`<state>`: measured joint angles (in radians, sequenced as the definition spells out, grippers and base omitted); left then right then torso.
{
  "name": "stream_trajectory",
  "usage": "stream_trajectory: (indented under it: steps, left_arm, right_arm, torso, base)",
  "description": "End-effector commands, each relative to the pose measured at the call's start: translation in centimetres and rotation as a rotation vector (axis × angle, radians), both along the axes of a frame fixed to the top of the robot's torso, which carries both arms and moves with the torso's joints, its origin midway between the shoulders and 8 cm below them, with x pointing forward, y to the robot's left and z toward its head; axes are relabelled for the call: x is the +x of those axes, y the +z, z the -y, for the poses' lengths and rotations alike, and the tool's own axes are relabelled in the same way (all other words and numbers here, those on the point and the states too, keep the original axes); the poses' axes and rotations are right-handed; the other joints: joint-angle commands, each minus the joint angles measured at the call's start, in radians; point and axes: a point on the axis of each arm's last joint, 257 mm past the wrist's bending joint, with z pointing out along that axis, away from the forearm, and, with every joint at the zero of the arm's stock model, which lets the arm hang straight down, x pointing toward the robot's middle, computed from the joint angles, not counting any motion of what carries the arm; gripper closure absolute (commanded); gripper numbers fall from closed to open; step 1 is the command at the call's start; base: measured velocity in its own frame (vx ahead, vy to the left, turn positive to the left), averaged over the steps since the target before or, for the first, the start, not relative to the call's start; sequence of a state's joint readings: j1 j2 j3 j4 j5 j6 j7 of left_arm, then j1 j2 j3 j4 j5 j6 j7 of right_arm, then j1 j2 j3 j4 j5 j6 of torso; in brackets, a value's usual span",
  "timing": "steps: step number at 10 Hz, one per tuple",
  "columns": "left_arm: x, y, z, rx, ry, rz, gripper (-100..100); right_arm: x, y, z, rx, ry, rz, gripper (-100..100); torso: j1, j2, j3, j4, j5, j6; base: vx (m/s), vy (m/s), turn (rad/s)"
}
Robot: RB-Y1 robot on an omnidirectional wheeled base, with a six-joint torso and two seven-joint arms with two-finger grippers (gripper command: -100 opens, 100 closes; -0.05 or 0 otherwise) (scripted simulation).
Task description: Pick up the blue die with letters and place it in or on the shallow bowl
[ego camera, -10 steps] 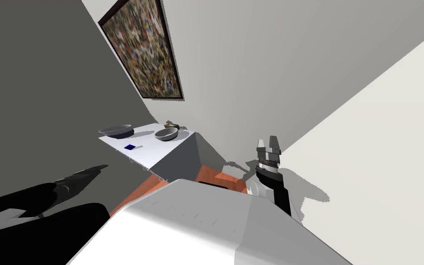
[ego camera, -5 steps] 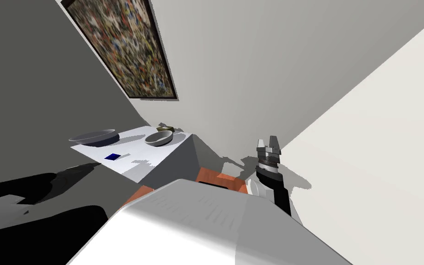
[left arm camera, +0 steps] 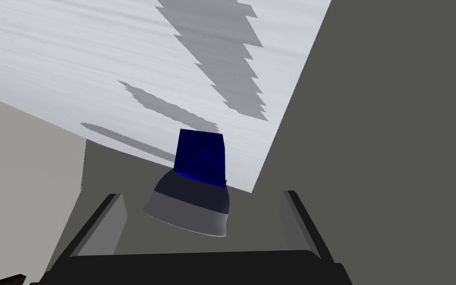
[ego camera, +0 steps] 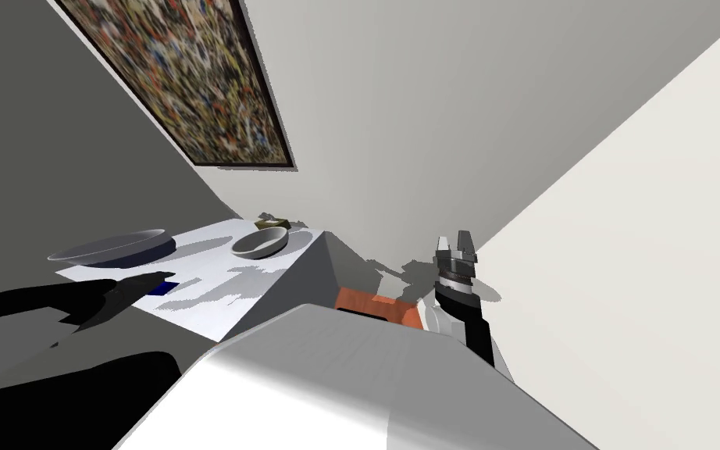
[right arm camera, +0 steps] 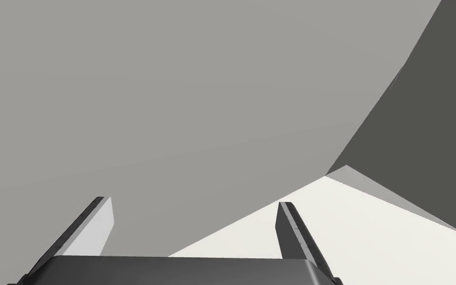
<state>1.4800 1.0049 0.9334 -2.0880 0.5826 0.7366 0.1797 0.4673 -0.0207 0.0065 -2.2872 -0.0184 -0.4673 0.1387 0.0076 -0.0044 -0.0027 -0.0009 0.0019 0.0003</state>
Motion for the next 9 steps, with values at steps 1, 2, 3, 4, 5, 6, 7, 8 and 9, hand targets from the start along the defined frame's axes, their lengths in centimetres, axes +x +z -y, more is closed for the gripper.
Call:
stream_trajectory:
  steps: [1,2,3,4,5,6,7,8,9]
  left_arm:
    - [0.0,0.0,0.0,0.000,0.000,0.000,-100]
    - [0.0,0.0,0.0,-0.001,0.001,-0.002,0]
    - [-0.4,-0.3,-0.2,-0.006,-0.010,-0.004,-100]
    - [-1.0,-0.6,-0.5,-0.010,-0.018,-0.008,-100]
    - [-0.9,-0.5,-0.4,-0.010,-0.020,-0.006,-100]
    - [-1.4,-0.7,-0.7,-0.013,-0.029,-0.007,-100]
    - [-1.9,-0.9,-0.9,-0.015,-0.036,-0.010,-100]
    - [-2.5,-1.1,-1.2,-0.016,-0.041,-0.013,-100]
    - [-2.3,-1.1,-1.2,-0.015,-0.048,-0.007,-100]
  right_arm:
    - [0.0,0.0,0.0,0.000,0.000,0.000,0]
    - [0.0,0.0,0.0,0.000,0.000,0.000,0]
    - [0.0,0.0,0.0,0.000,0.000,0.000,0]
    - [0.0,0.0,0.0,0.000,0.000,0.000,0]
    - [0.0,0.0,0.0,0.000,0.000,0.000,0]
    - [0.0,0.0,0.0,0.000,0.000,0.000,0]
    - [0.0,0.0,0.0,0.000,0.000,0.000,0]
    - [0.0,0.0,0.0,0.000,0.000,0.000,0]
    - [0.0,0.0,0.0,0.000,0.000,0.000,0]
  torso:
    - [0.000,0.000,0.000,0.000,0.000,0.000]
    - [-0.003,0.002,0.001,0.001,0.000,-0.001]
    - [-0.007,0.003,0.002,0.001,-0.001,-0.001]
    - [-0.008,0.002,0.002,0.001,-0.002,-0.001]
    - [-0.009,-0.001,0.000,0.000,-0.002,-0.001]
    - [-0.009,-0.001,0.000,0.000,-0.002,-0.001]
    - [-0.009,-0.001,0.000,0.000,-0.002,-0.001]
    - [-0.010,-0.002,-0.001,0.000,-0.002,-0.001]
    - [-0.009,-0.003,-0.002,-0.001,-0.002,-0.001]
  base:
    - [0.021,0.062,-0.036]
    - [0.005,0.011,0.002]
    - [0.038,0.002,0.057]
    - [0.096,-0.006,0.105]
    - [0.084,0.000,0.036]
    - [0.077,-0.002,0.042]
    - [0.115,-0.015,0.100]
    - [0.127,-0.003,0.078]
    - [0.083,-0.004,0.025]
